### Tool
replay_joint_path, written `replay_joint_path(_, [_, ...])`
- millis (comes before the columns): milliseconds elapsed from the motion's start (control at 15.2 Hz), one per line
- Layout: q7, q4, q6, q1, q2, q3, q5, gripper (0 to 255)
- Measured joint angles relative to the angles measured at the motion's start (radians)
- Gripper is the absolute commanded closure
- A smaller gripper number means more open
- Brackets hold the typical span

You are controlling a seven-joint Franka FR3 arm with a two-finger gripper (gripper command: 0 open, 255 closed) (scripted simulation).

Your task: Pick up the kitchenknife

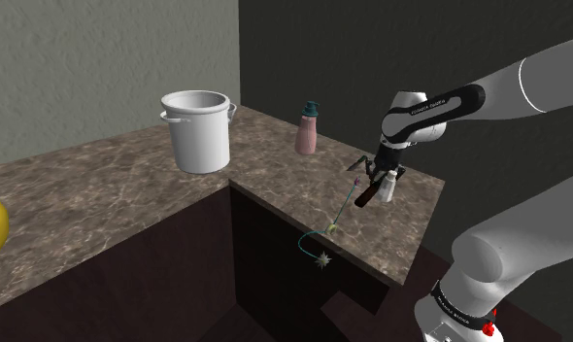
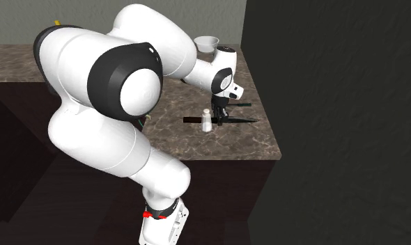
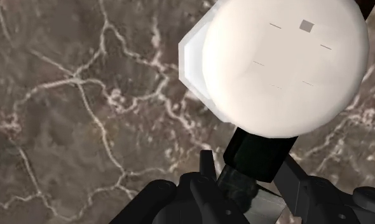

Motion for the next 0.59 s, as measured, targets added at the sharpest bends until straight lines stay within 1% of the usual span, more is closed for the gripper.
replay_joint_path(396, [0.000, 0.000, 0.000, 0.000, 0.000, 0.000, 0.000, 255])
replay_joint_path(594, [0.002, 0.014, -0.032, 0.000, -0.018, 0.002, -0.001, 255])
